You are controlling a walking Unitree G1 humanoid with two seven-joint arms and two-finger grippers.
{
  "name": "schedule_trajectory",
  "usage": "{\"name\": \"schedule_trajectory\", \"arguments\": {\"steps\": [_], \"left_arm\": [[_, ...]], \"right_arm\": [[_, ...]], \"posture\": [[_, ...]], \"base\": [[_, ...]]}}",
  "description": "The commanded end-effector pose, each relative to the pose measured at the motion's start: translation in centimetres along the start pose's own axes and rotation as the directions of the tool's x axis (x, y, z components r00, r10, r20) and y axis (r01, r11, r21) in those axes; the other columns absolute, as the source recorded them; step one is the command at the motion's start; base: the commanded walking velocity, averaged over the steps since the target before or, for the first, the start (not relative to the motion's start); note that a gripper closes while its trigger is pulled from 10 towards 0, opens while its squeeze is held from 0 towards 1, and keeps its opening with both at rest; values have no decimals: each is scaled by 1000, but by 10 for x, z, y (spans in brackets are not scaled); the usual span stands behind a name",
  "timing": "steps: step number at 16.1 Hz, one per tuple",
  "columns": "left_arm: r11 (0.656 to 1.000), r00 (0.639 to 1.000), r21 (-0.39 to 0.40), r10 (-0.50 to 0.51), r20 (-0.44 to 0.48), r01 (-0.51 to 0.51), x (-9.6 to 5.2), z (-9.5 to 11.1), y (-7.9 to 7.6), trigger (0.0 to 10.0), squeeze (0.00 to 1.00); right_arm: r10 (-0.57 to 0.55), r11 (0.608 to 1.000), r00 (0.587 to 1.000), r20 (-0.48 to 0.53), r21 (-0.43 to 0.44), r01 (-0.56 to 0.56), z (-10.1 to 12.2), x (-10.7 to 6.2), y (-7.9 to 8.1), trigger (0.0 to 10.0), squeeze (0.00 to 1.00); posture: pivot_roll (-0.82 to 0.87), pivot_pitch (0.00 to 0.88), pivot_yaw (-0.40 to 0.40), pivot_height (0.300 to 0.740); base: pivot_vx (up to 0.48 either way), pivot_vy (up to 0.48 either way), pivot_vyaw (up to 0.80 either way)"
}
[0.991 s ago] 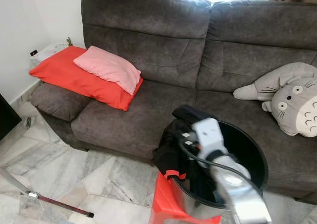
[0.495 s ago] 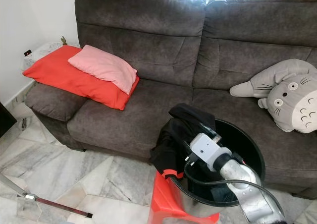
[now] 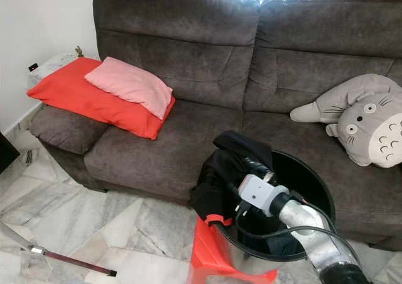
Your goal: Hang hanger
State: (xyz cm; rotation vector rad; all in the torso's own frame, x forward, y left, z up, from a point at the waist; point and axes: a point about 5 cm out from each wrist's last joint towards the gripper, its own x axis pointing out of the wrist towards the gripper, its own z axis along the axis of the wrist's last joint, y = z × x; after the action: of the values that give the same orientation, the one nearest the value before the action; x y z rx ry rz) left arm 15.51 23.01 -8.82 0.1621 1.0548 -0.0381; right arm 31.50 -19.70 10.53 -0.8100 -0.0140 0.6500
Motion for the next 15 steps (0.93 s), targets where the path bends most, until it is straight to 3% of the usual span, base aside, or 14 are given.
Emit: {"name": "schedule_trajectory", "arguments": {"steps": [1, 5, 7, 11, 15], "left_arm": [[1000, 1000, -11, 5, -27, -6, -2, -9, 2, 10000, 0], [1000, 1000, -8, 2, -28, -2, -1, -10, -2, 10000, 0], [1000, 1000, -8, -2, -30, 2, -1, -10, -5, 10000, 0], [1000, 999, -16, 2, -33, -3, -1, -11, -4, 10000, 0], [1000, 999, -18, 5, -32, -5, -2, -11, 2, 10000, 0]], "right_arm": [[16, 1000, 998, 59, -2, -16, 6, 6, -1, 10000, 0], [-75, 996, 991, 106, -32, 79, 17, 19, -15, 10000, 0], [-72, 997, 991, 116, -25, 76, 19, 25, -19, 10000, 0], [147, 987, 980, 136, 39, -154, 18, 30, 3, 10000, 0], [216, 972, 961, 173, 56, -229, 19, 33, 15, 10000, 0]], "posture": [[-94, 101, 46, 740], [-84, 106, 46, 740], [-78, 109, 44, 740], [-66, 114, 38, 740], [-64, 113, 43, 740]], "base": [[0, 0, 0], [0, 0, 0], [0, 0, 0], [0, 0, 0], [0, 0, 0]]}}
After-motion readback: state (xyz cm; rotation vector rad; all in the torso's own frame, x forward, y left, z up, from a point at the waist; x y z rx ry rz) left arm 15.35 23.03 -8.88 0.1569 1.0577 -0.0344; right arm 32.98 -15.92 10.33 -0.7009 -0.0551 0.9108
